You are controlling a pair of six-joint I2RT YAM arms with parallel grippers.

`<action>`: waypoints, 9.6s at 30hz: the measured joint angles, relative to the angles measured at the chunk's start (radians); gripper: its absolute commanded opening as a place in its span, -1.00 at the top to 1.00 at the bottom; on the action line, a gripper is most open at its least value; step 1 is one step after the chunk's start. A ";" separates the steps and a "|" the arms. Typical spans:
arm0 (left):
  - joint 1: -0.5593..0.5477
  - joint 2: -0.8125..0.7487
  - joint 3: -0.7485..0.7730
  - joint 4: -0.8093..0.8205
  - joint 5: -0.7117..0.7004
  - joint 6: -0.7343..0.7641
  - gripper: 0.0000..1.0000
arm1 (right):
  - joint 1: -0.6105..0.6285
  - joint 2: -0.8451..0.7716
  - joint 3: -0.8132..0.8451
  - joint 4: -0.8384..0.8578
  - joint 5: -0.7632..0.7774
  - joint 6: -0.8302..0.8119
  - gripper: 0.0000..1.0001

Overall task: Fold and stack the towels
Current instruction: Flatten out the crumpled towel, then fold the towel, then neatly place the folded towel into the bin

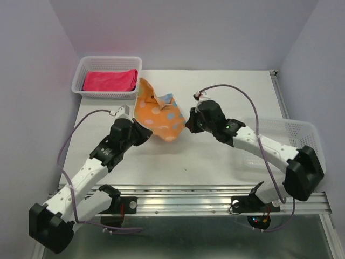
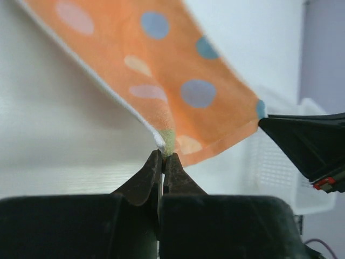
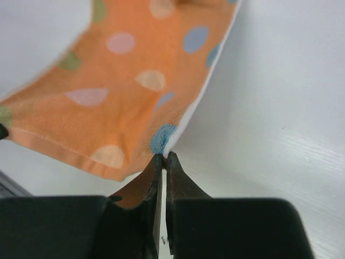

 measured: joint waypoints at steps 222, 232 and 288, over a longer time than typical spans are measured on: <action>0.021 0.272 -0.124 0.486 0.126 0.190 1.00 | -0.415 -0.119 -0.285 0.124 -0.583 -0.087 0.99; -0.020 0.179 -0.298 0.523 0.128 0.132 1.00 | -0.401 -0.190 -0.423 0.138 -0.577 -0.027 0.99; -0.229 0.658 0.298 0.087 -0.425 0.256 1.00 | -0.394 -0.323 -0.348 0.051 -0.528 -0.051 -1.00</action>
